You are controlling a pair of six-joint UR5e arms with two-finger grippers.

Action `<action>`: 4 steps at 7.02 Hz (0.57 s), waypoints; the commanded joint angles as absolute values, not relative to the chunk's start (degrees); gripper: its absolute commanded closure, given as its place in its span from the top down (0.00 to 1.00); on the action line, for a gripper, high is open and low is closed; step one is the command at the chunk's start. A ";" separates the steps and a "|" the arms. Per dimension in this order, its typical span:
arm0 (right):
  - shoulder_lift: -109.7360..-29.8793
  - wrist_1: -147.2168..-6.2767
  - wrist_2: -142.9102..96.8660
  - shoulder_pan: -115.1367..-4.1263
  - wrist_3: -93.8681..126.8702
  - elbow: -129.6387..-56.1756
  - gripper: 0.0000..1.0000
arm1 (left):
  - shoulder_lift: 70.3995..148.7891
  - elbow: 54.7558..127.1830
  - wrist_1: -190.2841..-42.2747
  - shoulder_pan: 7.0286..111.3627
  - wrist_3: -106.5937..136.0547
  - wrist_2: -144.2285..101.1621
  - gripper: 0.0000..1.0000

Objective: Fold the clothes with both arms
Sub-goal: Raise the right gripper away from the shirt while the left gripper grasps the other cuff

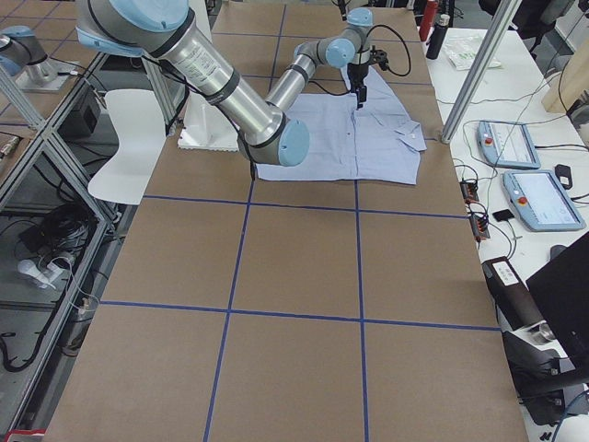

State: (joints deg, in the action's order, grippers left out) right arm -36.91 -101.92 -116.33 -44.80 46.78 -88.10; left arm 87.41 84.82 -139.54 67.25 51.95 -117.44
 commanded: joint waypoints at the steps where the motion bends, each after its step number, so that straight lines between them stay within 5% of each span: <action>1: -43.57 -104.76 -119.60 -47.89 46.23 -96.30 0.99 | 87.36 81.92 -144.75 61.36 60.37 -112.85 0.99; 4: -43.86 -104.68 -119.62 -47.99 46.32 -96.68 0.99 | 87.36 80.51 -145.11 60.21 60.82 -112.33 0.91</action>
State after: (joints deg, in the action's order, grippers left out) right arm -43.67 -104.69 -119.60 -47.92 46.30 -96.44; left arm 87.37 81.09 -144.84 60.99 60.62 -112.67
